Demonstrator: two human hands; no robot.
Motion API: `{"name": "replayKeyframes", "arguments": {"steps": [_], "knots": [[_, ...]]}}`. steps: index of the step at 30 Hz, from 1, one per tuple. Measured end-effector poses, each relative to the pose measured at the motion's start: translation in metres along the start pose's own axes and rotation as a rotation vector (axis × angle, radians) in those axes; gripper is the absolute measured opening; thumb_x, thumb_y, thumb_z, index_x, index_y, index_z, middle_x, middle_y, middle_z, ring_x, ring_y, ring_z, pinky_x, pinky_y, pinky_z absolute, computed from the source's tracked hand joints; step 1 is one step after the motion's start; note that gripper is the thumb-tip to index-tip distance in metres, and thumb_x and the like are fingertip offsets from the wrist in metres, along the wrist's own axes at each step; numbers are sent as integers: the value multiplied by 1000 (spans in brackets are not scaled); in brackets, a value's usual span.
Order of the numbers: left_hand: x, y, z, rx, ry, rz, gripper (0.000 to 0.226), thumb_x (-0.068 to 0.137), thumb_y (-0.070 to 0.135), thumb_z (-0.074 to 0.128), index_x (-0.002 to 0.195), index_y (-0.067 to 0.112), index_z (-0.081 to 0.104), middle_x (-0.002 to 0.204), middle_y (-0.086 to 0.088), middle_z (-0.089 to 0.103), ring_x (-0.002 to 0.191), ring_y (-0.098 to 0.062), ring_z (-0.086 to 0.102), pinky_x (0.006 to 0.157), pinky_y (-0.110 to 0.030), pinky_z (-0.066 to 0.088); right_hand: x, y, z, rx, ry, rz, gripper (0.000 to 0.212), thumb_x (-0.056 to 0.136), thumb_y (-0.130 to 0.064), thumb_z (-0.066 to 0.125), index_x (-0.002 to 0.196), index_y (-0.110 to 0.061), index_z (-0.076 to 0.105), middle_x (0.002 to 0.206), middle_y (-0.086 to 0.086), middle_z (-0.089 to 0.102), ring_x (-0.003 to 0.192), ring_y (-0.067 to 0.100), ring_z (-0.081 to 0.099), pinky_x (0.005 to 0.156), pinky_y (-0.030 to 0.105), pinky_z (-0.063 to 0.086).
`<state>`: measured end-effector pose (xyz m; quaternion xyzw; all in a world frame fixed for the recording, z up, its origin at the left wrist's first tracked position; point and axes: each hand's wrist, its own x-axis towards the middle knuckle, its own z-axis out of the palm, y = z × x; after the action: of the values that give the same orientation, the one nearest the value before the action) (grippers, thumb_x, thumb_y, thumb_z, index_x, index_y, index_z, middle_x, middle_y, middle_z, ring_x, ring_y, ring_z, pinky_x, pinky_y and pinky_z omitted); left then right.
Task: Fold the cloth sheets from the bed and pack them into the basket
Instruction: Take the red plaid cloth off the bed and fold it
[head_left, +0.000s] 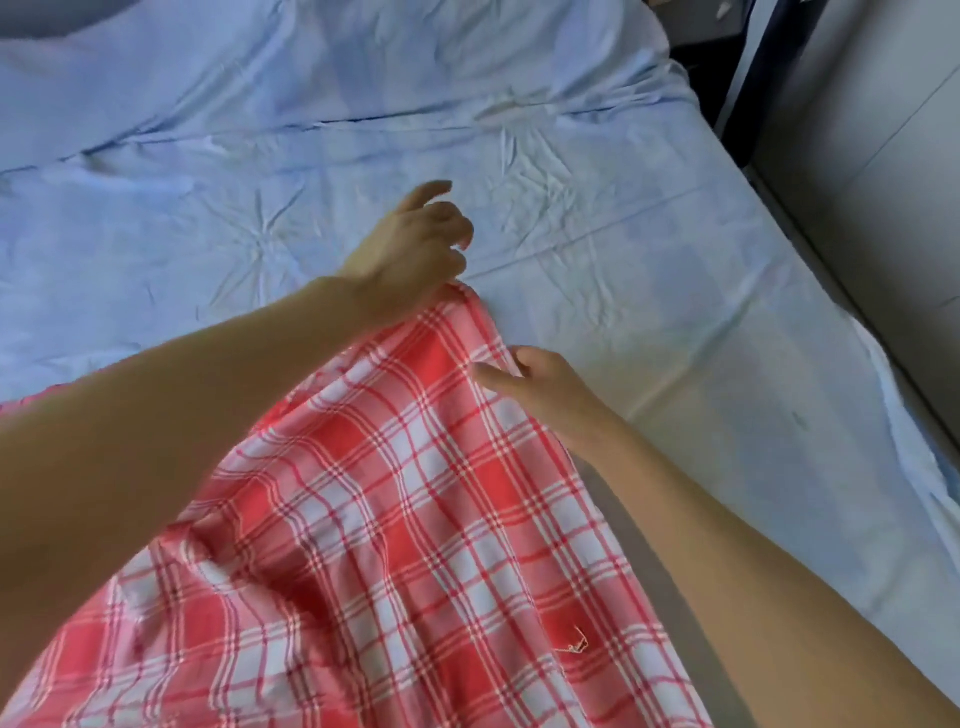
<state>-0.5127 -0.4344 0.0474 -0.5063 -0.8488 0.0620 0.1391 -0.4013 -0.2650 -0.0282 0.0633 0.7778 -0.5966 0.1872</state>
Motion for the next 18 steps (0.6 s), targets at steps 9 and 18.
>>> {"name": "replayKeyframes", "arguments": {"steps": [9, 18], "knots": [[-71, -40, 20, -472, -417, -383, 38, 69, 49, 55, 66, 13, 67, 88, -8, 73, 92, -24, 69, 99, -40, 39, 30, 46, -36, -637, 122, 147, 25, 77, -31, 73, 79, -6, 74, 77, 16, 68, 79, 25, 65, 59, 26, 35], [-54, -7, 101, -550, -500, -874, 25, 88, 24, 63, 98, 2, 65, 96, -13, 65, 97, -27, 60, 76, -27, 40, 39, 81, -31, -772, 108, 357, 21, 81, -33, 62, 84, -13, 66, 84, 6, 65, 89, 27, 62, 69, 26, 45]]}}
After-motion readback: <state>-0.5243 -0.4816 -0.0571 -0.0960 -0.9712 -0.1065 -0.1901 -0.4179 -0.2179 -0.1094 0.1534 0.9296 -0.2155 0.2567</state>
